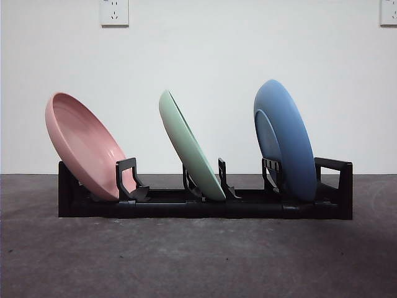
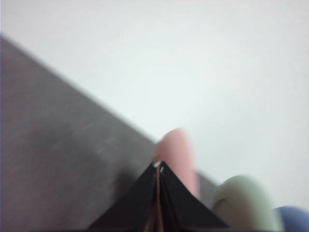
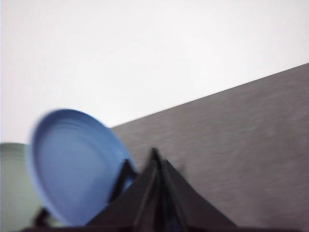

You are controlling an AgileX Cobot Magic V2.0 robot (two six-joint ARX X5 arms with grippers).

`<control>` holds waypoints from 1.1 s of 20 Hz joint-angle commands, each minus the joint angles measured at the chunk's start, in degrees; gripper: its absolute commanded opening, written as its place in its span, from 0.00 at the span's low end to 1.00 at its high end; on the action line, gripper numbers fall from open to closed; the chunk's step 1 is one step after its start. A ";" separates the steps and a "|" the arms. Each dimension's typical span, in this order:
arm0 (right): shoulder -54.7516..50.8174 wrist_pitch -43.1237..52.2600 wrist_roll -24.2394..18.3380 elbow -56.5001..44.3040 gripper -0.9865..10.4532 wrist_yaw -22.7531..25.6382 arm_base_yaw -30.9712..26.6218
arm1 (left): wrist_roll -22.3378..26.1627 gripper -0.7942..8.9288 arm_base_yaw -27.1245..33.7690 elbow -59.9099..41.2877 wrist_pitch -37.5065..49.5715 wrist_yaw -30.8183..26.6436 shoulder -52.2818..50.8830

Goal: Place the plate

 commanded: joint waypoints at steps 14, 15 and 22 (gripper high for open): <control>14.58 -16.79 1.53 26.03 0.10 -19.41 0.07 | 10.69 0.09 0.04 29.92 -26.77 15.23 13.92; 16.68 -18.73 -0.74 28.39 0.10 -21.73 0.07 | 13.18 0.09 0.04 32.41 -29.57 16.46 15.89; 26.64 -30.49 -15.04 39.87 0.10 -26.51 1.33 | 30.14 0.09 -0.02 46.16 -48.30 20.04 26.77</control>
